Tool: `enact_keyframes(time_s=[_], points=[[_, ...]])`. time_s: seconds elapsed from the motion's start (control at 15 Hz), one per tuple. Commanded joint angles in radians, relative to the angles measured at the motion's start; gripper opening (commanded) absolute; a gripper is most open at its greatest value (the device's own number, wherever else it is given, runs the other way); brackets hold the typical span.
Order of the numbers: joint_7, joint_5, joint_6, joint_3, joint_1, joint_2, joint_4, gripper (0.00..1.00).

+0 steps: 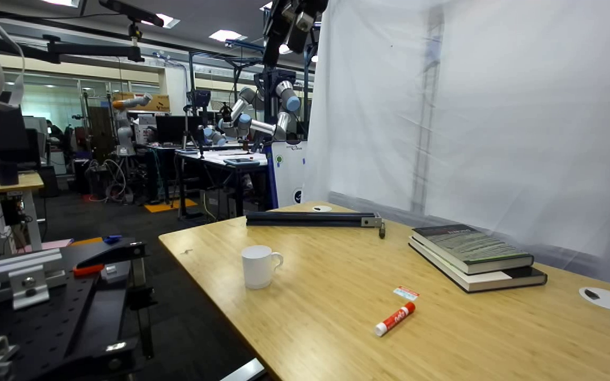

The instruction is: Move the white mug to the right side of the table

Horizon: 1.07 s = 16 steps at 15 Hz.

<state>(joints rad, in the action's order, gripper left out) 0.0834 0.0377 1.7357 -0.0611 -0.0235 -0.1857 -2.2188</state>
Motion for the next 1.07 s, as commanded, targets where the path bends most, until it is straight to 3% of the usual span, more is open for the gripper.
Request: enact_keyframes(time_s=[0.0,1.0], points=[[-0.013,-0.012,0.012,0.027,0.014,0.039,-0.004,1.00],[-0.009,0.012,0.080,0.061,0.034,0.291,0.006,1.00]])
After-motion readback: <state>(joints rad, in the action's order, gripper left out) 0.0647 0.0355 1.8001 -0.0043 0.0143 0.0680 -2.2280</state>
